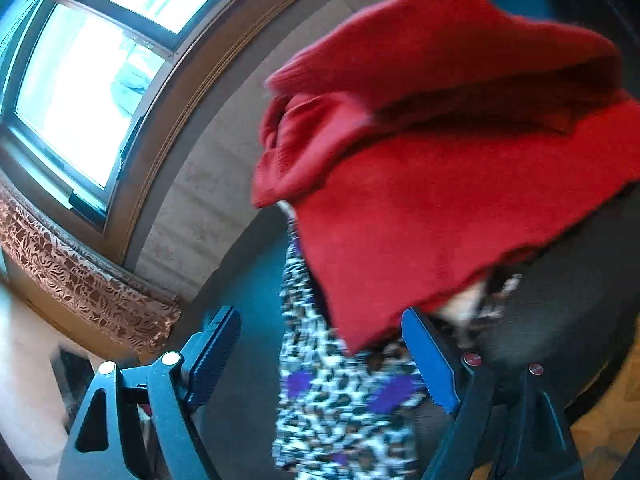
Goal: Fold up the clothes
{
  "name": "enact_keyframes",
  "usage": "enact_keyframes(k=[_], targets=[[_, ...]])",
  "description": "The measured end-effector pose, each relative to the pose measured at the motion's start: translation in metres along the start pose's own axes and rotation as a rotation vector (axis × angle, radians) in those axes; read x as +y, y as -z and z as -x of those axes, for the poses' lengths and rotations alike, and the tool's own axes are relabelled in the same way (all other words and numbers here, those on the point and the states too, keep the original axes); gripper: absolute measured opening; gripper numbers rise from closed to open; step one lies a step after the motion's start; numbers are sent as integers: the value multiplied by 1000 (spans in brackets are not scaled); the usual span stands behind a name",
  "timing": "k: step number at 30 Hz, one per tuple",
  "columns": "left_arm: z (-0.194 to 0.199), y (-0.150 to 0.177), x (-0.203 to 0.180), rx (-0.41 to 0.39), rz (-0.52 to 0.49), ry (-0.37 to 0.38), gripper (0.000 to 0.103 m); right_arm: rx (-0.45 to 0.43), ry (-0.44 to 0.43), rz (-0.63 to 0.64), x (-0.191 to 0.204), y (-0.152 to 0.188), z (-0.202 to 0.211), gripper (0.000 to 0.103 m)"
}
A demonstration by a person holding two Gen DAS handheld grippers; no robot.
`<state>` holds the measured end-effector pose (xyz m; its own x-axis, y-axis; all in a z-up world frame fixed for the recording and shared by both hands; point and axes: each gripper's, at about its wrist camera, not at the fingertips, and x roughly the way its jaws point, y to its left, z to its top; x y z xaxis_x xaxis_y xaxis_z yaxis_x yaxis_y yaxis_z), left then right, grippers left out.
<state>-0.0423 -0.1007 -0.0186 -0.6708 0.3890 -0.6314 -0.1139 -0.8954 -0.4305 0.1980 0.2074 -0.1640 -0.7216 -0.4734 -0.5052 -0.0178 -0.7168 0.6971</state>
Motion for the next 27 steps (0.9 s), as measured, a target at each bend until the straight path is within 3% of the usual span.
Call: enact_keyframes(k=[4, 8, 13, 15, 21, 23, 26, 27], targets=[[-57, -64, -52, 35, -97, 7, 75, -126, 81, 151, -3, -62, -1, 85], [-113, -111, -78, 60, -93, -5, 75, -253, 162, 303, -7, -125, -2, 88], [-182, -149, -99, 110, -107, 18, 75, -387, 246, 489, 12, -179, 6, 99], [-209, -158, -106, 125, -132, -10, 75, -409, 263, 573, 20, -199, 0, 103], [-276, -168, -108, 203, -175, -64, 74, -224, 225, 652, 34, -260, -91, 103], [-290, -165, -108, 205, -197, -84, 71, -166, 260, 680, 33, -276, -126, 103], [-294, -156, -99, 188, -148, -58, 48, -40, 296, 666, 32, -295, -179, 103], [-290, -154, -96, 173, -151, -48, 27, -9, 260, 602, 22, -303, -186, 101]])
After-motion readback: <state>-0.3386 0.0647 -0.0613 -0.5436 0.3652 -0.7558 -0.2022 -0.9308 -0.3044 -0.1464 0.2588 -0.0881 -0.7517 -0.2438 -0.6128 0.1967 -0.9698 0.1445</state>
